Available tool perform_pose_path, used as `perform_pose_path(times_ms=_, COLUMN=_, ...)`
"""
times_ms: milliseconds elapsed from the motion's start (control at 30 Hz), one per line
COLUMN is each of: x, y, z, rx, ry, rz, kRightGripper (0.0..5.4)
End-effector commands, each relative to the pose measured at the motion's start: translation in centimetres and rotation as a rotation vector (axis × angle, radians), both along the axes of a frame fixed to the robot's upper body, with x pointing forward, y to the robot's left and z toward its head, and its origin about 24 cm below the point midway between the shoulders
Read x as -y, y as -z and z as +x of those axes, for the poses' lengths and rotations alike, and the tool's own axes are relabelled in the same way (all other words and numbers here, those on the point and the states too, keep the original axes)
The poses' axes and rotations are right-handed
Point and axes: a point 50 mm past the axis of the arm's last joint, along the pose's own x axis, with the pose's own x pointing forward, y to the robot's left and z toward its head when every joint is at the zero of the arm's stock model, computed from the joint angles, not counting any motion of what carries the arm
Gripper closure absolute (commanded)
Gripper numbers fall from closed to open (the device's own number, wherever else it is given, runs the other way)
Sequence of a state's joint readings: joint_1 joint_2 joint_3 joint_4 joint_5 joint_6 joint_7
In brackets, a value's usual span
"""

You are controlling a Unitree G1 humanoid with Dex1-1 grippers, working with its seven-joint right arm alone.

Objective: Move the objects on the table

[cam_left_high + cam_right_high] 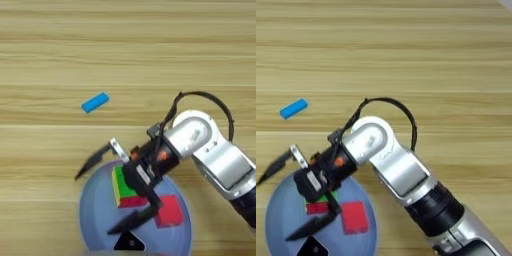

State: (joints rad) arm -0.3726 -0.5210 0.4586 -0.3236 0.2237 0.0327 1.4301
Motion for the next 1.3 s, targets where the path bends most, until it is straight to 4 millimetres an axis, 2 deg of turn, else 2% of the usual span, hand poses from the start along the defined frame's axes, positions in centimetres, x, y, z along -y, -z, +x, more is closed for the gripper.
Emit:
perform_pose_path(times_ms=33, x=-0.8, y=-3.3, z=2.5, rx=0.056, ry=0.174, rz=0.123, kRightGripper=0.04)
perform_pose_path(times_ms=333, x=-2.3, y=-3.8, z=6.2, rx=-0.027, ry=0.489, rz=0.18, kRightGripper=0.04)
perform_pose_path(times_ms=633, x=-2.2, y=-3.0, z=9.6, rx=-0.05, ry=0.778, rz=0.188, kRightGripper=0.04)
perform_pose_path(times_ms=767, x=-1.7, y=-2.0, z=11.9, rx=-0.081, ry=0.974, rz=0.193, kRightGripper=0.04)
perform_pose_path(times_ms=900, x=-2.0, y=-1.0, z=13.2, rx=-0.125, ry=1.092, rz=0.209, kRightGripper=0.04)
perform_pose_path(times_ms=1300, x=-4.2, y=2.3, z=15.4, rx=-0.212, ry=1.293, rz=0.176, kRightGripper=0.04)
